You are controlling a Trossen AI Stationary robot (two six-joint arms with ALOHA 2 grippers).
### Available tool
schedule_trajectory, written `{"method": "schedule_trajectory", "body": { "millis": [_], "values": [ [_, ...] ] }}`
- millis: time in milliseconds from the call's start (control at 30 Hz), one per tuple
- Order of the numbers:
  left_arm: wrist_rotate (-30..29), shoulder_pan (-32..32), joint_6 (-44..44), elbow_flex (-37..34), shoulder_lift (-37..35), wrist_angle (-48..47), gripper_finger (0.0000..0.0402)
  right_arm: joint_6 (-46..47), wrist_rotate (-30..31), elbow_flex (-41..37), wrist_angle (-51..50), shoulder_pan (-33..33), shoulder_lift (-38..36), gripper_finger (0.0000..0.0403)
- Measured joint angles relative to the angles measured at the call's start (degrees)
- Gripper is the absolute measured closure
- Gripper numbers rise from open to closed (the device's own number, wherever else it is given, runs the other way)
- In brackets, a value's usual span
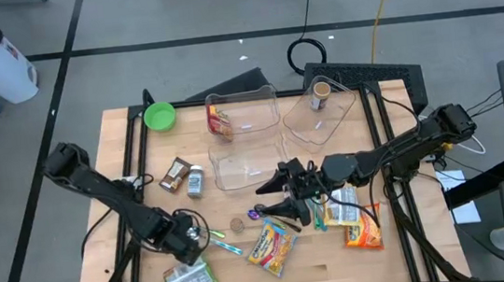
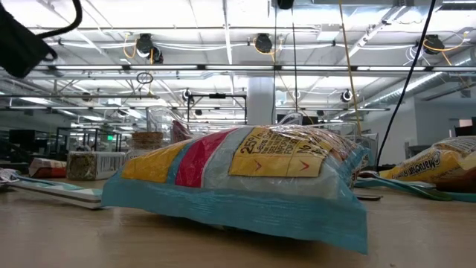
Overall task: Pick & Place Food Item
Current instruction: Put the green seasoning bottle into the top right transparent bin
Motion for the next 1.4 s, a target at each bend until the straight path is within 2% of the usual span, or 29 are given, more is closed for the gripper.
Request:
{"method": "schedule_trajectory", "body": {
  "millis": [233, 467, 700, 833, 1100, 1267, 1400],
  "values": [
    [-3.6, 0.1, 2.9, 1.4, -7.2, -0.2, 0.0197, -3.1, -0.2, 0.0, 1.2, 0.0, 0.0, 0.0090],
    [-13.3, 2.3, 9.1, 5.7, -13.6, 0.1, 0.0197, -4.7, -0.2, 0.1, 1.2, 0.1, 0.0, 0.0090],
    [-21.5, 8.5, 24.4, 15.5, -13.7, 0.1, 0.0197, -6.8, -3.4, 6.0, -13.2, 0.1, 0.0, 0.0090],
    [-21.2, 13.5, 33.1, 22.2, -11.3, -0.1, 0.0197, -8.0, -4.8, 9.1, -19.6, -0.4, 0.0, 0.0090],
    [-17.0, 20.2, 49.8, 38.6, -0.7, -2.5, 0.0197, -6.1, -4.7, 9.5, -19.8, -2.6, 0.0, 0.0090],
    [-12.8, 22.5, 55.9, 46.6, 5.9, -4.9, 0.0197, -6.2, -5.2, 9.5, -19.9, -3.4, 0.0, 0.0090],
    [-10.3, 23.7, 60.1, 51.9, 10.0, -5.5, 0.0197, -5.1, -7.8, 9.5, -21.2, -4.1, 0.0, 0.0090]
  ]
}}
